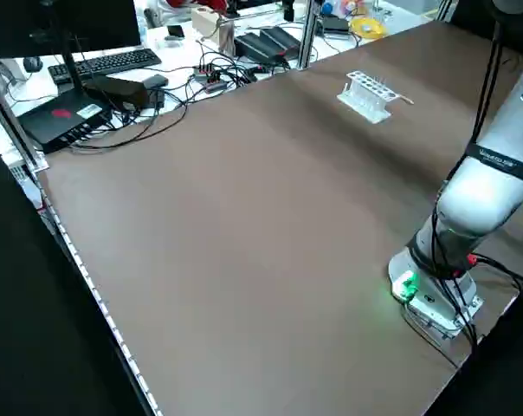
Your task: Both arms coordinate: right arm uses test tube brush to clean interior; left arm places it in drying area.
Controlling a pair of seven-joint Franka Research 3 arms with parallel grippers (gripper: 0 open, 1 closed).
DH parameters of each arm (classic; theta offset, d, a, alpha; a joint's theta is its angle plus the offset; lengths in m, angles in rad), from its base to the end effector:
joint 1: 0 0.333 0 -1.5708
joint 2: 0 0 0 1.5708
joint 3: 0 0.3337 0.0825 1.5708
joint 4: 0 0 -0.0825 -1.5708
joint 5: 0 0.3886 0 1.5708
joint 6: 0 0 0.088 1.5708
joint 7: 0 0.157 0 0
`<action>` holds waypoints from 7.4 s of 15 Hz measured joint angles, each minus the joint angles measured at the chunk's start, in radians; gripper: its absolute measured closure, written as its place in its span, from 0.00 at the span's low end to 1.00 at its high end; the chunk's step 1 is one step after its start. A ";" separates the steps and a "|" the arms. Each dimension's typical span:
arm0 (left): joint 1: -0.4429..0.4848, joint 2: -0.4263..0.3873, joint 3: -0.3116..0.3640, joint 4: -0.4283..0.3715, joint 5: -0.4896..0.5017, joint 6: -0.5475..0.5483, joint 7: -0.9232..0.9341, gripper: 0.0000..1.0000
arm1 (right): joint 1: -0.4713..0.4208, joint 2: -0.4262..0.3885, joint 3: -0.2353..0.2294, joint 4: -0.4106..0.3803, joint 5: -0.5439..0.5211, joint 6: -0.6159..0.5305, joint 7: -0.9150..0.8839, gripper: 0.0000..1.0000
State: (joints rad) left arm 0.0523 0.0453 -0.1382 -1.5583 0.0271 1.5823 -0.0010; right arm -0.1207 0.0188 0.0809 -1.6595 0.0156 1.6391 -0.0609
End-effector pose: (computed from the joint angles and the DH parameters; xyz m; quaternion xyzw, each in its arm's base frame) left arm 0.5715 -0.0434 0.5738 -0.9990 0.0427 0.0100 0.0109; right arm 0.5654 -0.0205 0.5451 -0.9997 -0.0099 0.0191 0.0095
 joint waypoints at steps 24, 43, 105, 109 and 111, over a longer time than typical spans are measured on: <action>-0.017 0.043 -0.014 -0.019 0.000 -0.009 0.000 0.00 | -0.020 0.001 0.000 0.005 0.000 0.001 -0.001 0.00; -0.016 0.123 -0.014 -0.019 0.000 0.076 0.001 0.00 | -0.014 0.040 0.016 0.009 0.107 0.067 -0.002 0.00; -0.012 0.229 -0.013 -0.018 0.045 0.180 0.014 0.00 | 0.298 0.336 0.006 0.026 0.095 0.290 0.185 0.00; -0.011 0.234 -0.012 -0.019 0.045 0.180 0.014 0.00 | 0.297 0.336 0.005 0.026 0.095 0.290 0.185 0.00; -0.010 0.240 -0.012 -0.019 0.045 0.180 0.014 0.00 | 0.295 0.336 0.003 0.026 0.095 0.290 0.185 0.00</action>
State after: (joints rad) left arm 0.0425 0.2854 -0.1504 -1.5772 0.0724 1.7621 0.0130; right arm 0.1739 0.3546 0.0838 -1.6335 0.1105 1.9287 0.1245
